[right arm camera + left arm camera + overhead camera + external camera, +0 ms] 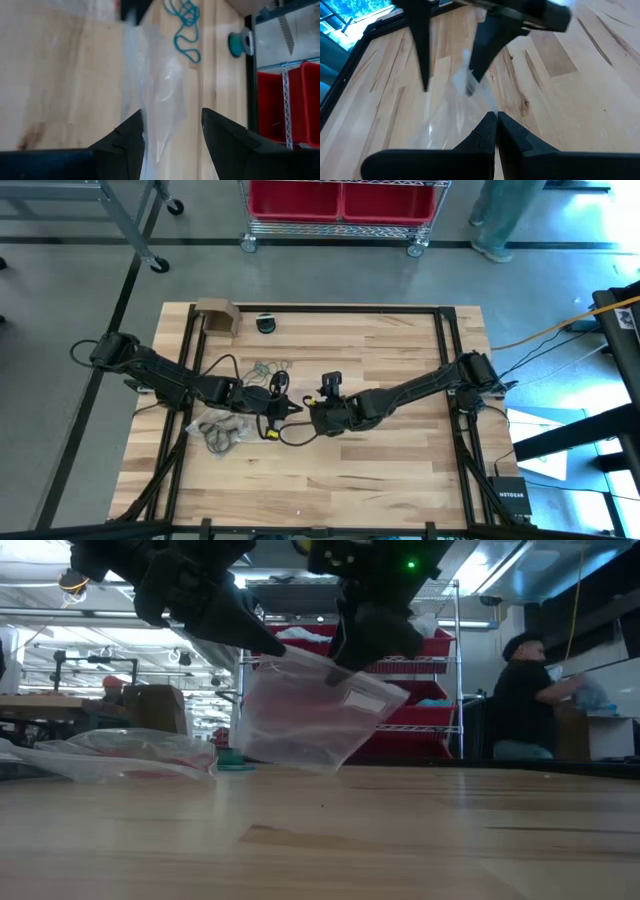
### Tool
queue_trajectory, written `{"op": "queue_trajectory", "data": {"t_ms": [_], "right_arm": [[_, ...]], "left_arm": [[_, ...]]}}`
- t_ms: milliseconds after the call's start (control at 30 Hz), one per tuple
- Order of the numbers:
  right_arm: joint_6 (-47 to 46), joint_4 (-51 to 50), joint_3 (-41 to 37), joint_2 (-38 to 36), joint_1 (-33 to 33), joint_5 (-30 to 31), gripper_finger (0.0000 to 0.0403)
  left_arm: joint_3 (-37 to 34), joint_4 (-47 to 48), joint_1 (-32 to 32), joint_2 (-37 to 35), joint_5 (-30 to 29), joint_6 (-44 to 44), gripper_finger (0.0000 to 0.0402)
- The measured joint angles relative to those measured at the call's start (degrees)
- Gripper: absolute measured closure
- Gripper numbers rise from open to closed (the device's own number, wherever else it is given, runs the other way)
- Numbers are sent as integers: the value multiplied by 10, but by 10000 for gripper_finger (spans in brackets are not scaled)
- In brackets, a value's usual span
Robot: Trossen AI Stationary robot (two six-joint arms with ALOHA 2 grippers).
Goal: Sort rubber bands
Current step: Put the blue rubber band into the transparent zip bag
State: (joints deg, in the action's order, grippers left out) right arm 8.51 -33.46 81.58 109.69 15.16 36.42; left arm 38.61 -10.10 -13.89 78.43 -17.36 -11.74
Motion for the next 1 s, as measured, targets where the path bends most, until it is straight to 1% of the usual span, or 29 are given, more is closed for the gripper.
{"op": "queue_trajectory", "data": {"t_ms": [100,200,233,300,333,400,500,533,567,633,700,833,1000], "right_arm": [[22,24,0,0,-6,-7,222],[29,47,0,0,-12,-69,222],[31,50,0,0,-14,-82,223],[24,49,0,6,-18,-84,234],[19,43,0,9,-20,-77,245],[5,33,0,9,-26,-71,280],[-25,28,0,5,-31,-71,360],[-32,20,0,3,-33,-70,380],[-40,18,0,2,-33,-69,391],[-66,18,0,1,-36,-57,390],[-91,8,0,1,-37,-59,394],[-151,-2,0,1,-47,-71,400],[-192,-2,0,1,-52,-75,402]], "left_arm": [[0,-1,0,0,0,-1,401],[0,-1,0,0,0,-3,401],[0,-1,0,0,0,-3,401],[0,-1,0,0,0,-3,401],[0,-1,0,0,0,-2,401],[0,0,0,0,0,4,401],[0,0,0,-2,0,25,401],[0,0,0,-3,-1,34,401],[1,7,0,-6,0,43,401],[10,30,0,-14,0,57,398],[22,58,0,-23,0,60,386],[46,116,-5,-39,0,83,348],[67,164,-11,-57,0,84,298]]}}
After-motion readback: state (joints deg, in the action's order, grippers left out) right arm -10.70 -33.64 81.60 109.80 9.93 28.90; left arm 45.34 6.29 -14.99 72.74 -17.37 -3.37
